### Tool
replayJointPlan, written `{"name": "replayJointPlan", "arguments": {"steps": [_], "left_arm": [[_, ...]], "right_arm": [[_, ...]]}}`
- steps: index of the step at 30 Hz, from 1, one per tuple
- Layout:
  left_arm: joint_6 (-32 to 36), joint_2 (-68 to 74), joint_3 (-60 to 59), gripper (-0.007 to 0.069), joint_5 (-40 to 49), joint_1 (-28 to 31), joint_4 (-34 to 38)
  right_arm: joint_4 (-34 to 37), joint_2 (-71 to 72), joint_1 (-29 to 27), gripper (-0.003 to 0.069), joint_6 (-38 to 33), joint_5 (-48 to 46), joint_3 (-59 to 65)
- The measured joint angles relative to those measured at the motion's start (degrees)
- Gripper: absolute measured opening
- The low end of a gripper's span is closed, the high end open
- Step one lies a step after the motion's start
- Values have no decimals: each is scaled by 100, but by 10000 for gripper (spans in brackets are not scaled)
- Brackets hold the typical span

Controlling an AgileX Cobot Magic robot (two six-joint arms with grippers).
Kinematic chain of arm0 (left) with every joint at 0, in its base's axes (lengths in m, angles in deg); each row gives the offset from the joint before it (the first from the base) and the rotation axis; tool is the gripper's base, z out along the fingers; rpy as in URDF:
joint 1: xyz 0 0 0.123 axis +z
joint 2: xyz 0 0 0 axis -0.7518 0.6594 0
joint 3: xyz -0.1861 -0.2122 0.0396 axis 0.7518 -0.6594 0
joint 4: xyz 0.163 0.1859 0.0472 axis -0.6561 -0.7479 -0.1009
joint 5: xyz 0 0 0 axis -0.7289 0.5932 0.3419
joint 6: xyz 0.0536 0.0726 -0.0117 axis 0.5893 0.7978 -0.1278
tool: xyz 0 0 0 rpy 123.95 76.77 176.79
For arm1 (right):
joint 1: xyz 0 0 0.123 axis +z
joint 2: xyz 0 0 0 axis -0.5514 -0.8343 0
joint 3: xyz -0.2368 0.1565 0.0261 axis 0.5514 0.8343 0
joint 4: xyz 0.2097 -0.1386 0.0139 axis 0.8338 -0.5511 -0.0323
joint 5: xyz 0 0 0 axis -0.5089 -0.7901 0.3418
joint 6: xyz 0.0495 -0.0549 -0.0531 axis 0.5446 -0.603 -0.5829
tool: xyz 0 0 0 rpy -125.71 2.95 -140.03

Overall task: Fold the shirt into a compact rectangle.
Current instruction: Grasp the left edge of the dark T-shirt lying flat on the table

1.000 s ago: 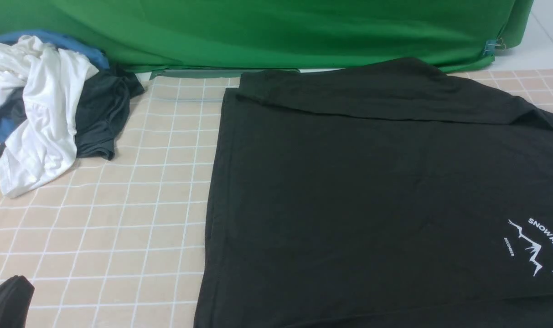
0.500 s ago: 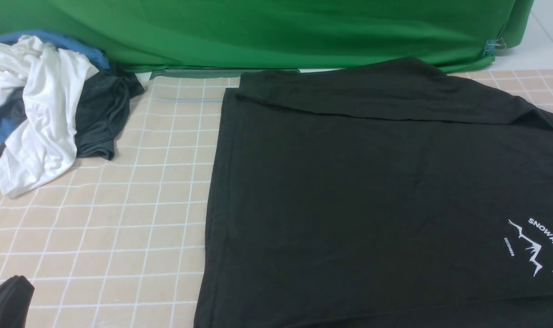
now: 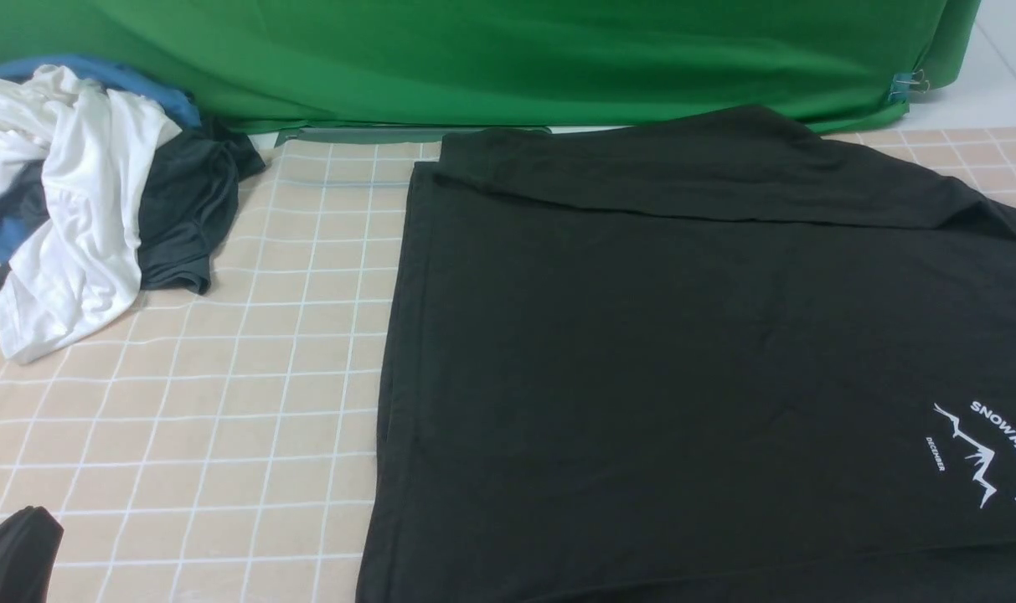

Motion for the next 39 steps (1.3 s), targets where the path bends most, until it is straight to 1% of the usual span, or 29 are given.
{"name": "replayJointPlan", "arguments": {"steps": [34,37,38,39], "left_arm": [[0,0,0,17,5,0,0],[-150,0,0,17,-78,0,340],[-246,0,0,17,-133,0,647],[-508,0,0,17,-230,0,1136]], "right_arm": [[0,0,0,240,-5,30,0],[230,0,0,237,213,314,0],[537,0,0,237,525,468,0],[1075,0,0,237,1074,621,0]]}}
